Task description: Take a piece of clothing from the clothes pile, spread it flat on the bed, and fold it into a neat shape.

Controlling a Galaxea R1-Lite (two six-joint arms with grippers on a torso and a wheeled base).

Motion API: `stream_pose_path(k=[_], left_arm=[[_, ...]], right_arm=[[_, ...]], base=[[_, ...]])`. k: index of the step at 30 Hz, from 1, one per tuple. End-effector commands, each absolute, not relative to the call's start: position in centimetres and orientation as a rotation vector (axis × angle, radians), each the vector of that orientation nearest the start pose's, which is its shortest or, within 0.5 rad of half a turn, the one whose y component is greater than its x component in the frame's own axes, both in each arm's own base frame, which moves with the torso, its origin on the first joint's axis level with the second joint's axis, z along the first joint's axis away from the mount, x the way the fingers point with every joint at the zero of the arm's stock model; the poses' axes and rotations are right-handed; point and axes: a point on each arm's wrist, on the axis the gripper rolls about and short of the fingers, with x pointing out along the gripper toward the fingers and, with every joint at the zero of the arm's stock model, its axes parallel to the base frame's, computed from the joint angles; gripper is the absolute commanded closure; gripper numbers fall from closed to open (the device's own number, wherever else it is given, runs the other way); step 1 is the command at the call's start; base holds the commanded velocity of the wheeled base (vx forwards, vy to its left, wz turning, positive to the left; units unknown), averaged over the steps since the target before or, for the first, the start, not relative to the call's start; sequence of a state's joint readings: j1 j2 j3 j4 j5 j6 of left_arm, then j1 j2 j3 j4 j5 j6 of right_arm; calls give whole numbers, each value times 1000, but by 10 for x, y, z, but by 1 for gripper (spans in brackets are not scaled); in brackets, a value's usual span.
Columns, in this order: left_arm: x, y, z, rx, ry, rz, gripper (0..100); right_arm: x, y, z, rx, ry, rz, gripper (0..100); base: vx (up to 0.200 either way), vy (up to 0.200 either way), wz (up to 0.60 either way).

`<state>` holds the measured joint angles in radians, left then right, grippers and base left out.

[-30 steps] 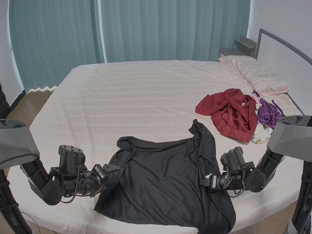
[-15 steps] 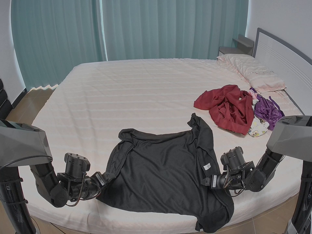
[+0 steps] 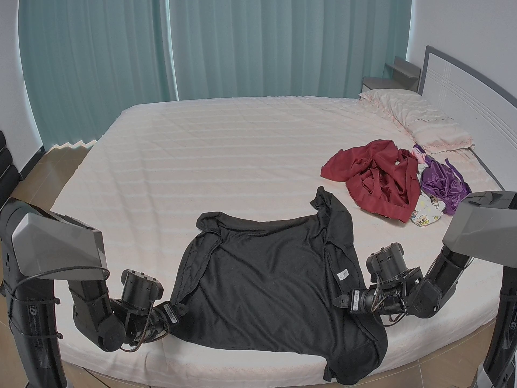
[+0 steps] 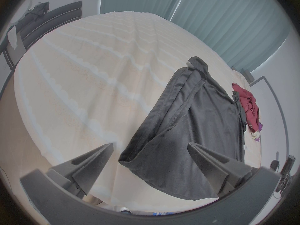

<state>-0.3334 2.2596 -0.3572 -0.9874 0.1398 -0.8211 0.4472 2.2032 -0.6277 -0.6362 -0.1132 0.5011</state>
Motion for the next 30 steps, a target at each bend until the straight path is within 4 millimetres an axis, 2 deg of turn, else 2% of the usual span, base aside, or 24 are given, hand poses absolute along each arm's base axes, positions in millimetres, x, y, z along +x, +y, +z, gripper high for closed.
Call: stream_pose_path(k=[1,3,4,10,14,16,17,24,30], left_arm=[[252,-86,-49,-514,930,195,0],[251,-85,-51,-470,938,183,0],[251,-85,-51,-461,939,180,100],[237,-80,-50,-430,964,209,100],[226,-74,-34,-393,940,213,100],[223,-74,-32,-387,939,209,100],[215,-71,-28,-351,953,197,100],[182,-62,-35,-169,1127,179,100],[177,-63,-37,-143,1162,174,100]], right_arm=[[283,132,-14,204,950,73,0],[284,132,-14,206,946,73,0],[284,132,-14,205,946,73,0],[288,134,-14,201,941,78,0],[293,136,-12,201,926,83,0],[294,137,-12,201,923,84,0],[296,136,-12,201,924,81,0],[307,134,-11,188,916,48,0],[320,137,-10,182,888,39,0]], base=[[0,0,0],[0,0,0],[0,0,0],[0,0,0],[0,0,0],[0,0,0],[0,0,0],[0,0,0],[0,0,0]])
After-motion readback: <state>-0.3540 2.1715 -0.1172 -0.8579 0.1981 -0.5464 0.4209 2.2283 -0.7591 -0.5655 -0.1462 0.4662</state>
